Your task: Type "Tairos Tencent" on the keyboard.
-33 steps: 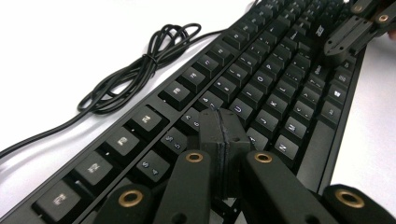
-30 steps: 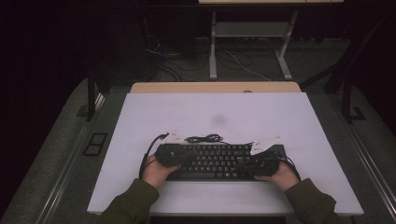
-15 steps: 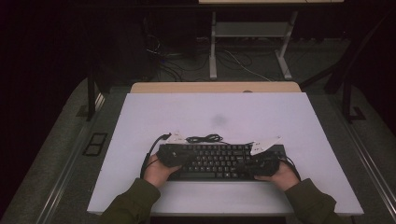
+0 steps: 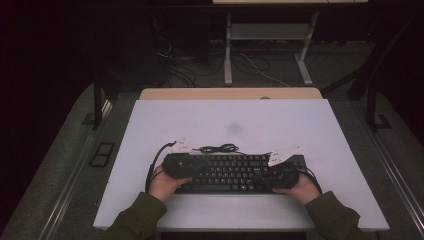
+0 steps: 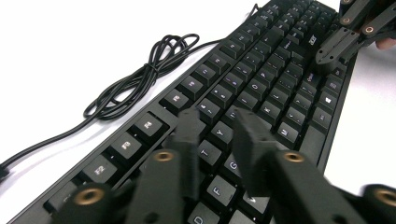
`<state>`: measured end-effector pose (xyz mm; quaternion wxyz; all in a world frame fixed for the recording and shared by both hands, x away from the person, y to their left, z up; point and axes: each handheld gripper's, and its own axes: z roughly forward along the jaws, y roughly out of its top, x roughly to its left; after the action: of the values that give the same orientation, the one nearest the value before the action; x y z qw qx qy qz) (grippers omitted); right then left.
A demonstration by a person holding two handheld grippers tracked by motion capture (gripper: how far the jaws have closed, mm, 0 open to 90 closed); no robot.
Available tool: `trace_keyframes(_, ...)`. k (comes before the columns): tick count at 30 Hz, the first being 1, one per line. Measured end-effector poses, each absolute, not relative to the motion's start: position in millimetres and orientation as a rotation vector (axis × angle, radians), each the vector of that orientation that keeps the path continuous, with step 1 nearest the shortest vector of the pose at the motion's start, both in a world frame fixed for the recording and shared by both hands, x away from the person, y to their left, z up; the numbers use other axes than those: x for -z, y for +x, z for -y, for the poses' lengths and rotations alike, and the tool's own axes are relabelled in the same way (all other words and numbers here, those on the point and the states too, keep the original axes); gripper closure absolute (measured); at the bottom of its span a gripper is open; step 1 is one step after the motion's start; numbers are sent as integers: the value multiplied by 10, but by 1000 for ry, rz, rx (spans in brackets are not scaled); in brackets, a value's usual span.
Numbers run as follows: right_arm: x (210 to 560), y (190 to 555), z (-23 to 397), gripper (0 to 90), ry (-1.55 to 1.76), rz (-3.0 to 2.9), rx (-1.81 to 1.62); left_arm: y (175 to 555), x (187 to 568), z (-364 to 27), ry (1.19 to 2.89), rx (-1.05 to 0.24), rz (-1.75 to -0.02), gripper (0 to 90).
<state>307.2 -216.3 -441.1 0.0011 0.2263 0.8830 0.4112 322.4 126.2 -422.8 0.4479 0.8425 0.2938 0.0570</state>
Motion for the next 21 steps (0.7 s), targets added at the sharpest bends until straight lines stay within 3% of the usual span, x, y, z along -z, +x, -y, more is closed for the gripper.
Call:
trace_keyframes(4,4411,3071,2162,894,709,-2770,-1290,3201,4220,-1306,2080,-152,-724,512)
trace_keyframes(8,4413,3072,2163,894,710,-2771,-1293,3180,4241,-1353,2074,-183,-764,225)
trace_keyframes(21,4380,3074,2169,893,710,-2764,-1313,3161,4257,-1453,2050,-180,-772,184)
